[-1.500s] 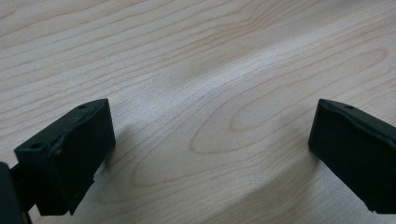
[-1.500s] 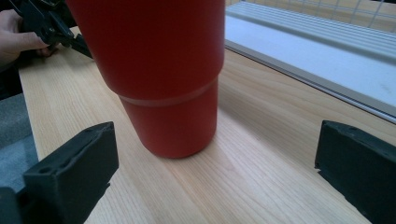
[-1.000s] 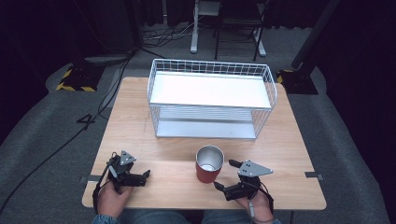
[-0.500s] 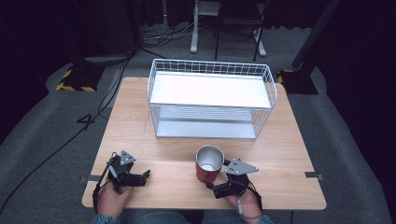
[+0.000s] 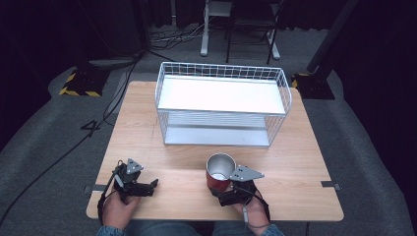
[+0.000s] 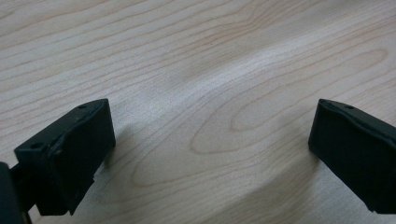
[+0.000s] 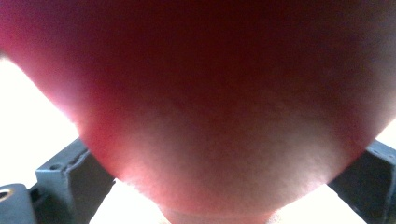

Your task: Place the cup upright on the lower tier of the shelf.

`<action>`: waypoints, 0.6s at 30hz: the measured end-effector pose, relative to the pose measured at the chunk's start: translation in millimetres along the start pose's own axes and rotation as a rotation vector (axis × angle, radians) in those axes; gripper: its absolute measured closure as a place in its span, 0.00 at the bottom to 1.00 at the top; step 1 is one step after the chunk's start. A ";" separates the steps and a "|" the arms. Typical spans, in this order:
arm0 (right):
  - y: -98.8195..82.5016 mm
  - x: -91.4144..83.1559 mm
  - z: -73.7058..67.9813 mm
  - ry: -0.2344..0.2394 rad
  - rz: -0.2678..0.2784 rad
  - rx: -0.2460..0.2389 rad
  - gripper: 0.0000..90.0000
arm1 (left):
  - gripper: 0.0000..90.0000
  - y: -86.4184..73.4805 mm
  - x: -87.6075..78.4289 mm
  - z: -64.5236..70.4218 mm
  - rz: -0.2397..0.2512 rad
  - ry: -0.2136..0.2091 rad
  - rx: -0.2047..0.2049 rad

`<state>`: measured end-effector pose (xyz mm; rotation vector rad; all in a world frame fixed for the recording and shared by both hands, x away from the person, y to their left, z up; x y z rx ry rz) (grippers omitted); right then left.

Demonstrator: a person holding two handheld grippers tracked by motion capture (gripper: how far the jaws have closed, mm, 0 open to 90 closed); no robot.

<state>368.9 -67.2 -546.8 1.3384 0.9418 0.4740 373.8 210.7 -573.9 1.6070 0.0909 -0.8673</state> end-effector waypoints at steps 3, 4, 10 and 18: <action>-0.5 1.1 -1.2 0.011 -0.009 -0.009 0.06 | 0.01 0.0 0.0 0.0 0.000 0.000 0.000; -0.5 1.3 -1.5 0.012 -0.010 -0.010 0.08 | 0.01 0.0 0.0 0.0 0.000 0.000 0.000; 0.0 2.7 0.0 0.025 -0.009 0.023 0.17 | 0.01 0.0 0.0 0.0 0.000 0.000 0.000; 0.1 3.7 -0.6 0.021 -0.011 0.018 0.18 | 0.01 0.0 0.0 0.0 0.000 0.000 0.000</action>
Point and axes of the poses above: each handheld gripper's, and its own axes: x roughly forward along the jaws, y roughly out of its top, z roughly to its right, the point moved 9 cm from there along x, roughly forward along the jaws, and after that the axes turned 13 degrees about z, right-handed, at the moved point
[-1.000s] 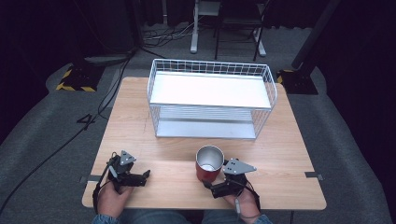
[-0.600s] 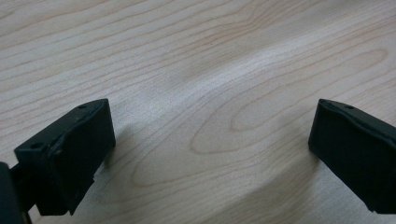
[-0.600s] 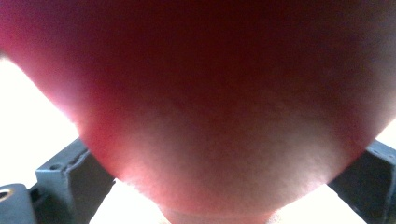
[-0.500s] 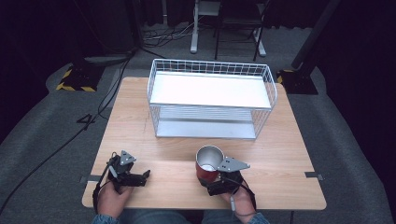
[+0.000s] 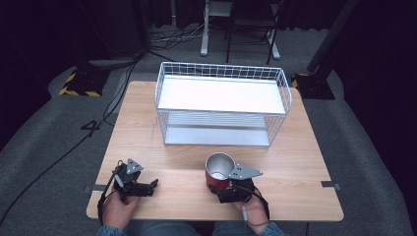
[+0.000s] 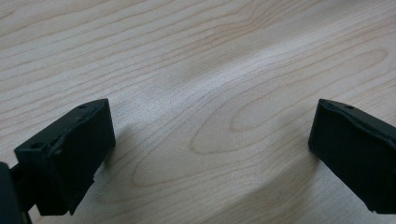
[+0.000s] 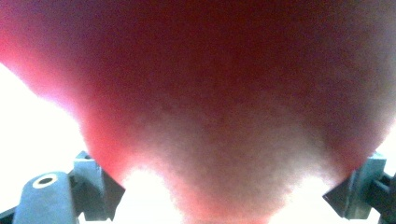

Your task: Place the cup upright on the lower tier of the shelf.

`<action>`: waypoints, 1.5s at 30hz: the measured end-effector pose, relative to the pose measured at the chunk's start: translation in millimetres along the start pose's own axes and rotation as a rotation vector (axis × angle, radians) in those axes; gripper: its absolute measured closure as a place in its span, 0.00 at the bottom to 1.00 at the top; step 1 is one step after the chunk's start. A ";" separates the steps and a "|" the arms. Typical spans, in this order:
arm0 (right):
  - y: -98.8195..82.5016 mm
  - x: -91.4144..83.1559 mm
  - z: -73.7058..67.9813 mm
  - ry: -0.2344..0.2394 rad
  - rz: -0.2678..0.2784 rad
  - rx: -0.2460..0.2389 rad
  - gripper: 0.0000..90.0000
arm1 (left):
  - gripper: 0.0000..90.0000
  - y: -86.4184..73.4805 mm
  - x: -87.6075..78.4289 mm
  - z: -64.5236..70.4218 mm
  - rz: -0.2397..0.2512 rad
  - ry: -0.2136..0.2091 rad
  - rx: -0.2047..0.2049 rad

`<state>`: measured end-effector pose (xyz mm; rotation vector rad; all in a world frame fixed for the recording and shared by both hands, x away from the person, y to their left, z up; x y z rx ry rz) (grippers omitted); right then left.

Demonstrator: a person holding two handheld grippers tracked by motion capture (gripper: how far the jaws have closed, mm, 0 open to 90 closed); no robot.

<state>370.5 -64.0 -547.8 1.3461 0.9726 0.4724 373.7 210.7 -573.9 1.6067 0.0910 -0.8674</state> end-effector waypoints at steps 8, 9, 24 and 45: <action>0.5 -0.4 -0.9 0.001 0.008 -0.030 0.19 | 0.01 0.0 0.0 0.0 0.000 0.000 0.000; 0.5 -0.5 -1.0 0.001 0.007 -0.033 0.19 | 0.01 0.0 0.0 0.0 0.000 0.000 0.000; 5.4 -1.2 -4.8 0.019 0.022 -0.031 0.20 | 0.01 0.0 -0.1 0.0 -0.001 -0.001 0.000; 57.3 12.0 11.2 -0.004 0.051 -0.073 0.20 | 0.01 0.0 0.0 0.0 0.000 0.000 -0.001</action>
Point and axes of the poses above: each handheld gripper's, and its own axes: x roughly forward along the jaws, y roughly out of its top, z roughly to its right, the point moved 9 cm from there along x, roughly forward along the jaws, and after that the axes turned 13 degrees about z, right-handed, at the moved point
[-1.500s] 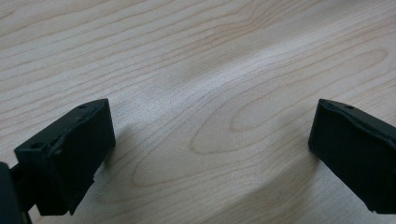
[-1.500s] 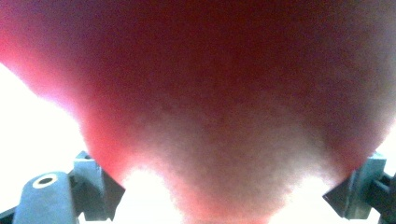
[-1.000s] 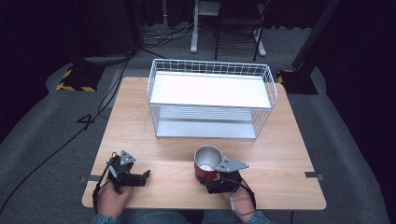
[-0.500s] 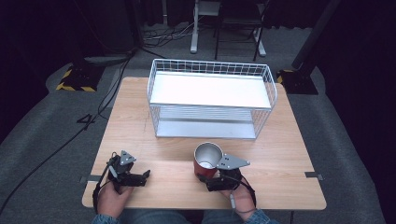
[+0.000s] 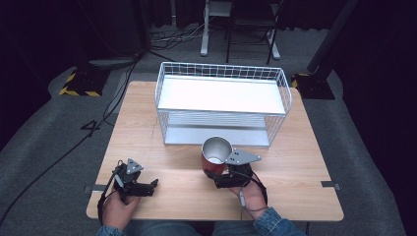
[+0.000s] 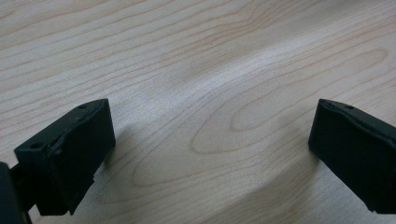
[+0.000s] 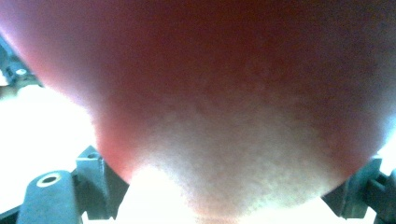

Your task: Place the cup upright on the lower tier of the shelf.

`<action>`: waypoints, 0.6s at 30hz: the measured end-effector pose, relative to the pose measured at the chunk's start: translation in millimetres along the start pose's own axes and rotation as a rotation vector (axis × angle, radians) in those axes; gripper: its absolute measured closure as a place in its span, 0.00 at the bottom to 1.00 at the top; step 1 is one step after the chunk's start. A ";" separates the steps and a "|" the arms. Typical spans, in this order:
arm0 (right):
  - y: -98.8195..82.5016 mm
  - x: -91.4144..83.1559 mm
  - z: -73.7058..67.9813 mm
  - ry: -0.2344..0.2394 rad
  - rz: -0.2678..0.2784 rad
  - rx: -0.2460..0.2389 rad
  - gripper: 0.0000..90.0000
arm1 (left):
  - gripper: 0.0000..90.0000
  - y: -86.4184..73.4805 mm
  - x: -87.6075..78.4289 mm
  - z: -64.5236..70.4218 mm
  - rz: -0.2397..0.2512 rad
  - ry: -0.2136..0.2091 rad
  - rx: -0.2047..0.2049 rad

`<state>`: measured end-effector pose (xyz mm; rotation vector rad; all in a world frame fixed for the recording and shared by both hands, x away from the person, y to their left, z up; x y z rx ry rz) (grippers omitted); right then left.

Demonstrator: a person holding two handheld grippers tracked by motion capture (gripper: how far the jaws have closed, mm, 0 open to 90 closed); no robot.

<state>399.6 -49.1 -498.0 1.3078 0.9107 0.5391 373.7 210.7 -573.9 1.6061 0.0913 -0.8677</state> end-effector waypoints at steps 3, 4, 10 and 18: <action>3.7 4.6 6.6 -0.013 -0.001 0.005 0.20 | 0.01 0.0 -0.1 0.0 -0.001 0.000 0.000; 4.8 6.3 8.8 -0.017 0.000 0.008 0.20 | 0.01 0.0 0.0 0.0 0.000 0.000 0.000; 9.1 15.7 22.5 -0.050 -0.004 0.021 0.20 | 0.01 0.0 0.0 0.0 0.000 0.000 0.000; 10.3 30.9 41.8 -0.105 -0.013 0.039 0.20 | 0.01 0.0 -0.1 0.0 -0.001 0.000 0.001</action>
Point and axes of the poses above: each handheld gripper's, and its own axes: x roughly forward along the jaws, y roughly out of its top, z roughly to its right, the point moved 9 cm from there along x, roughly forward along the jaws, and after that the axes turned 13 degrees about z, right-handed, at the moved point
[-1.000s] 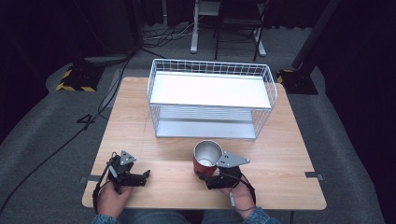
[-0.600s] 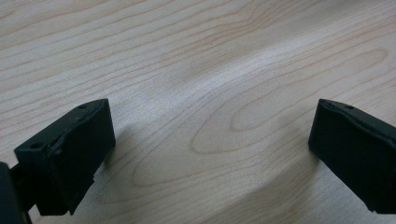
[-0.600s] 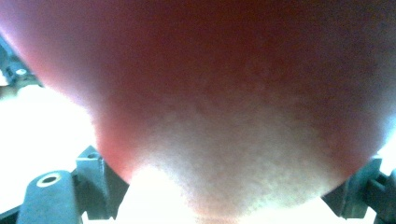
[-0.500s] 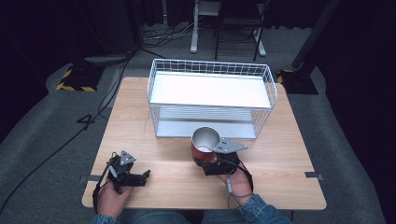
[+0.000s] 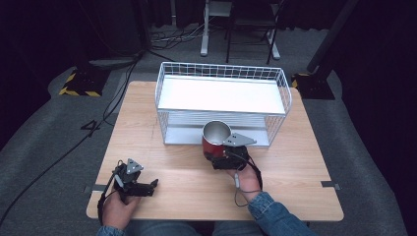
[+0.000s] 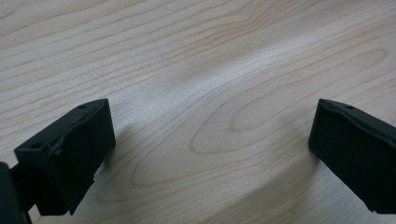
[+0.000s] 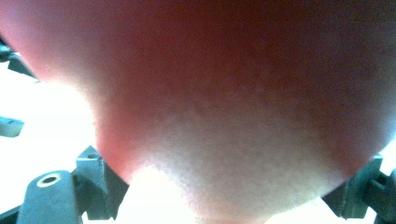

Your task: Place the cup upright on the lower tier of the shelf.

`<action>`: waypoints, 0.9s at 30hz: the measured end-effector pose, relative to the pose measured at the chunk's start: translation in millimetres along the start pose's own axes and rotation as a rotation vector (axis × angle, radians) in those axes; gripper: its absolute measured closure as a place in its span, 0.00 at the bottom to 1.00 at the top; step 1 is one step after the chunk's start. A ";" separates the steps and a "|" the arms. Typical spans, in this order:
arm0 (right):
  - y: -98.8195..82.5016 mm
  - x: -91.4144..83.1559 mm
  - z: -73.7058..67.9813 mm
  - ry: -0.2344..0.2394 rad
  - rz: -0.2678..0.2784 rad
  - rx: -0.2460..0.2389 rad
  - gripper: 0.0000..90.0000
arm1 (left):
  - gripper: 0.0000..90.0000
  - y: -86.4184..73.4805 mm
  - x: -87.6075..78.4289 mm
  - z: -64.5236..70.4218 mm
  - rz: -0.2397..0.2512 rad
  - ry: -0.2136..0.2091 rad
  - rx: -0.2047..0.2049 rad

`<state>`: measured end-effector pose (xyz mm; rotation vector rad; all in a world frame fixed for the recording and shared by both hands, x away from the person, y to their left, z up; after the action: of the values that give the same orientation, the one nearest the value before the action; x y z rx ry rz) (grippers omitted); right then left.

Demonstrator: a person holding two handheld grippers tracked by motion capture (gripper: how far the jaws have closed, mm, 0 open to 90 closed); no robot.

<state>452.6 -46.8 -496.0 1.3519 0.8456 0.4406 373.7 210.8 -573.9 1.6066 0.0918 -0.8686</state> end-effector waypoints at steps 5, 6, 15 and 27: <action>2.1 10.6 9.0 -0.030 0.002 0.010 0.20 | 0.01 0.0 0.1 0.0 0.001 0.000 -0.001; 2.6 12.7 10.4 -0.035 0.004 0.013 0.20 | 0.01 0.0 0.0 0.0 0.000 0.000 0.000; 2.8 29.1 24.2 -0.076 -0.002 0.032 0.20 | 0.01 0.0 0.0 0.0 0.000 0.000 0.000; -0.4 46.2 44.6 -0.136 -0.017 0.042 0.20 | 0.01 0.0 0.0 0.0 0.000 0.000 0.000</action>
<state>515.4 -43.5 -509.3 1.3962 0.7566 0.3150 373.6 210.8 -573.9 1.6068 0.0922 -0.8688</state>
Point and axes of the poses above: each handheld gripper's, and its own axes: x roughly forward along the jaws, y roughly out of its top, z roughly to its right, the point moved 9 cm from there along x, roughly forward along the jaws, and after that the axes turned 13 degrees about z, right-handed, at the moved point
